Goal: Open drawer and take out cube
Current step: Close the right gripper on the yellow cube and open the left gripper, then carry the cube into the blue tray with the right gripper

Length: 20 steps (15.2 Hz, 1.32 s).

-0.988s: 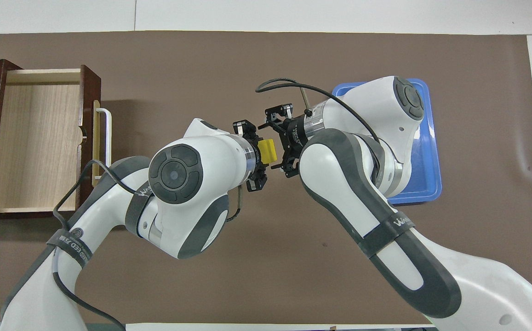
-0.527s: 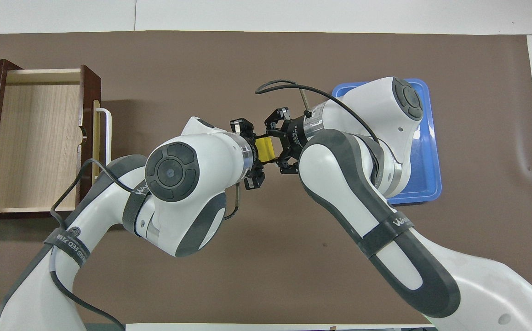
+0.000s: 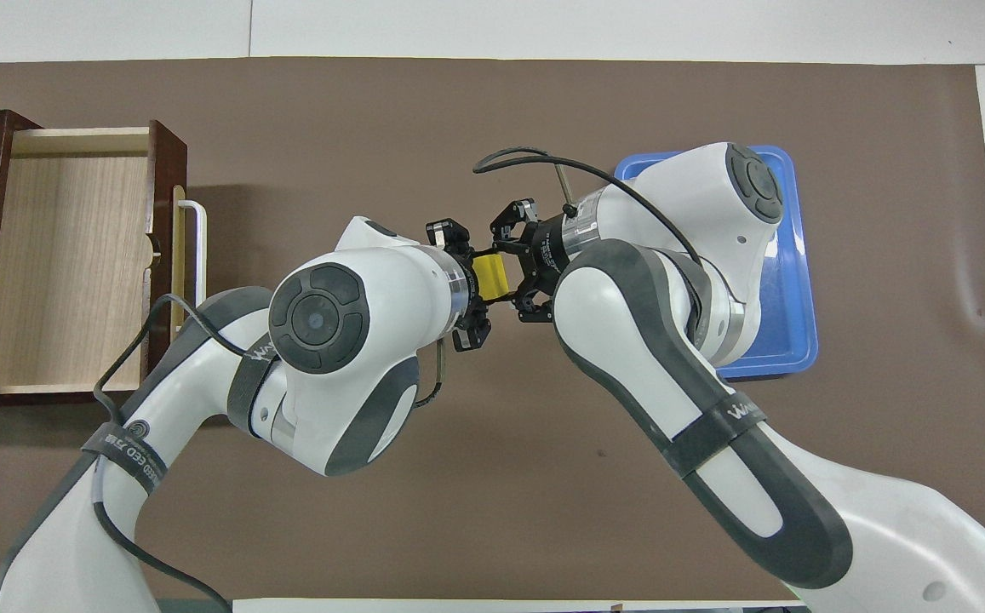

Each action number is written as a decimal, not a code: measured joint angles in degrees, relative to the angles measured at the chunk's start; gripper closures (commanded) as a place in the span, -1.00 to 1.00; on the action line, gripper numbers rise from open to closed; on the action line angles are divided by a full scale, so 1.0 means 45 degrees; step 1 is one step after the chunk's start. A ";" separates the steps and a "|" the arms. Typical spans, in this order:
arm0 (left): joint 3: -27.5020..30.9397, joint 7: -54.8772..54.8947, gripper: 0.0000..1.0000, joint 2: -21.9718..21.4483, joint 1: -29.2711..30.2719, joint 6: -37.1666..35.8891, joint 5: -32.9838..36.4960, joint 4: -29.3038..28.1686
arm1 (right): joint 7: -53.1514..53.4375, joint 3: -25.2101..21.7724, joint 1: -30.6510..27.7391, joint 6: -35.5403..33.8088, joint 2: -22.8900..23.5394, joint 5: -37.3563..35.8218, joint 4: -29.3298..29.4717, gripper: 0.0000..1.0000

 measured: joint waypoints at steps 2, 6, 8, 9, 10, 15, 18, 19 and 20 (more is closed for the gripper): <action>-0.0004 0.0001 -1.00 -0.0002 -0.0001 -0.0217 0.0000 0.0002 | 0.0000 -0.0020 -0.0020 0.0006 0.0001 -0.0003 0.0012 1.00; 0.0034 0.0010 -1.00 -0.0018 0.0004 -0.0829 0.0001 0.0038 | 0.0000 -0.0065 -0.0162 0.0006 0.0001 -0.0004 0.0033 1.00; 0.0122 0.0017 -1.00 -0.0045 0.0095 -0.1298 0.0122 0.0052 | 0.0000 -0.0080 -0.0185 0.0005 0.0000 -0.0004 0.0034 1.00; 0.0188 0.0017 -1.00 -0.0073 0.0298 -0.1774 0.0311 0.0053 | 0.0000 -0.0107 -0.0213 0.0005 0.0001 0.0003 0.0035 1.00; 0.0234 0.0030 -1.00 -0.0100 0.0653 -0.2286 0.0523 0.0055 | 0.0011 -0.0110 -0.0343 -0.0001 0.0001 0.0008 0.0036 1.00; 0.0344 0.2494 -1.00 -0.0120 0.3550 -0.3122 0.1298 0.0055 | 0.0029 -0.0131 -0.2348 -0.1079 0.0000 0.0599 0.0163 1.00; 0.0357 0.4798 -1.00 -0.0120 0.4958 -0.3251 0.1826 0.0051 | -0.0008 -0.0147 -0.3617 -0.1887 0.0036 0.0598 0.0177 1.00; 0.0360 0.5696 -1.00 -0.0120 0.5437 -0.3253 0.1946 0.0050 | -0.0203 -0.0152 -0.4007 -0.2179 0.0106 0.0596 0.0174 1.00; 0.0361 0.6696 -1.00 -0.0119 0.5910 -0.3257 0.2007 0.0049 | -0.0569 -0.0159 -0.4365 -0.2430 0.0218 0.0596 0.0162 1.00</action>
